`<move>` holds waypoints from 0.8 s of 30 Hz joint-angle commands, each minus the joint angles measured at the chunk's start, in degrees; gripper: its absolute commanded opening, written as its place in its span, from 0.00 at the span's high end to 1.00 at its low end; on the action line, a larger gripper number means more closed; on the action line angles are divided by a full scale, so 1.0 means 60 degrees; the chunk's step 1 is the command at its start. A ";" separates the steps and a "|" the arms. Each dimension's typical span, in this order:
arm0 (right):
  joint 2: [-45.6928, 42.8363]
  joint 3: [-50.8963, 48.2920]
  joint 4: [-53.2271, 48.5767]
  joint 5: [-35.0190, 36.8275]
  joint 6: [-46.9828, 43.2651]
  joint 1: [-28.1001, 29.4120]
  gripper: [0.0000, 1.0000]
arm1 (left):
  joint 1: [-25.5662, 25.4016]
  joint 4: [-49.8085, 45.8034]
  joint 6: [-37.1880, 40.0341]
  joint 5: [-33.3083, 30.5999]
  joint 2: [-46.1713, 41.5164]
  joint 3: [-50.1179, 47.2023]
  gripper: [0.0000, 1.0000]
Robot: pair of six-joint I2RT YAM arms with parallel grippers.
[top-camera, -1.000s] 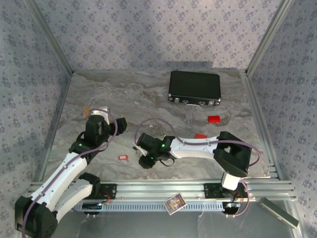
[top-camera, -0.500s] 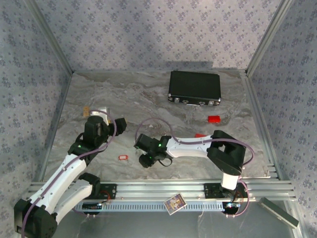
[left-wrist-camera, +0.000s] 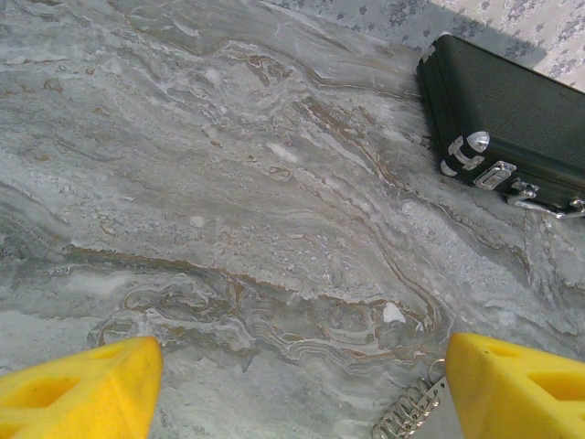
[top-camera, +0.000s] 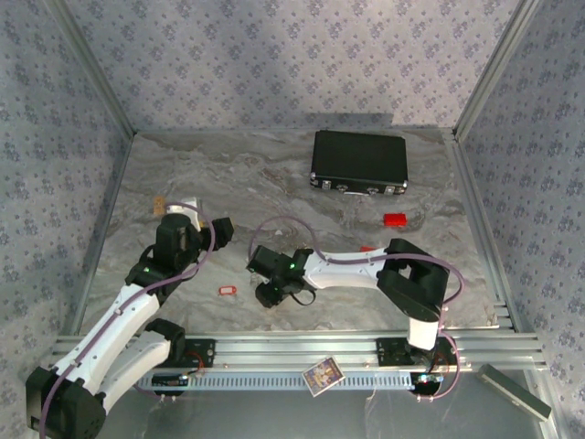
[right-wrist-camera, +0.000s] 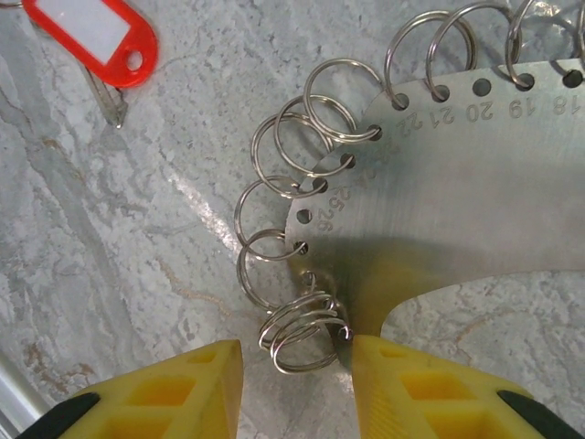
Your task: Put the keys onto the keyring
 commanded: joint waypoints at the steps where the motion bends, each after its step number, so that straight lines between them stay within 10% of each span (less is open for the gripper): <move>1: 0.0219 0.0308 -0.0404 0.0291 0.0077 -0.0040 0.63 | 0.0070 -0.0069 -0.0103 -0.0133 -0.0103 -0.0017 0.19; 24: -0.0277 -0.0174 -0.0312 0.0174 0.0275 -0.0491 0.72 | 0.0070 -0.0113 -0.0089 -0.0186 -0.0136 -0.0008 0.19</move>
